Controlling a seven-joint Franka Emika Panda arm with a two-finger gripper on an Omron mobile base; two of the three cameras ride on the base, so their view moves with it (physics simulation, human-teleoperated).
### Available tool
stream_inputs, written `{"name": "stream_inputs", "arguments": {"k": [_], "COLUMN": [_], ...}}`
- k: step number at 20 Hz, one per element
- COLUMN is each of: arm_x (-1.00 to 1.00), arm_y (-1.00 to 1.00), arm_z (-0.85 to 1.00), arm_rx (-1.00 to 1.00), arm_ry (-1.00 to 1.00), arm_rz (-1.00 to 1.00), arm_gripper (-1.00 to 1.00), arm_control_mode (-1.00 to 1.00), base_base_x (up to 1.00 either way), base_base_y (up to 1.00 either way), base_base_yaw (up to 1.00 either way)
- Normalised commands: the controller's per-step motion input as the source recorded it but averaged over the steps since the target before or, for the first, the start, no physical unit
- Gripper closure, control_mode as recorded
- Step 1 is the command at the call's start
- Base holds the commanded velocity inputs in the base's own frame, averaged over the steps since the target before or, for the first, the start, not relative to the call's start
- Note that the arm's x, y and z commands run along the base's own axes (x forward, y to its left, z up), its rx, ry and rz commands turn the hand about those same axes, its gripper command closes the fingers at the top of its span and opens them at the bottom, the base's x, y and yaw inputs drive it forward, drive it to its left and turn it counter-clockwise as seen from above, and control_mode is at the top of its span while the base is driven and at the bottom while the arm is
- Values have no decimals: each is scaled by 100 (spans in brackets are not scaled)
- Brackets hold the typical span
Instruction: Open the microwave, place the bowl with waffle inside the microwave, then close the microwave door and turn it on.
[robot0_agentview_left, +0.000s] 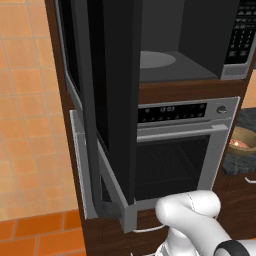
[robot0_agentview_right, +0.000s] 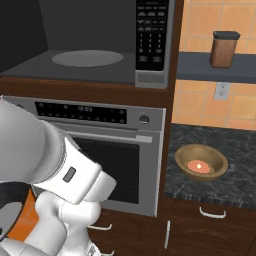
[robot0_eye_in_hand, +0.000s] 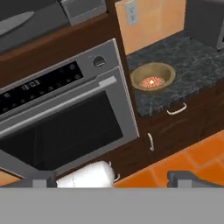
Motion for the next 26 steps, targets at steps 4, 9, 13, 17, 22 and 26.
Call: {"name": "stream_inputs", "arguments": {"k": [4,9,13,17,22,26], "arm_x": [13,50,60,45,43,37], "arm_y": [-32,-38,-39,-42,-30,-44], "arm_z": [-23,-39,-62,-49,-51,-52], "arm_rx": [-1,0,7,19,12,5], "arm_ry": [19,5,0,0,-7,-4], "arm_rz": [-21,-12,-13,-14,-5,0], "arm_gripper": [-100,-100,-100,-100,-100,-100], "arm_control_mode": [-100,-100,-100,-100,-100,-100], "base_base_x": [0,0,0,0,0,0], "base_base_y": [0,0,0,0,0,0], "base_base_yaw": [0,0,0,0,0,0]}}
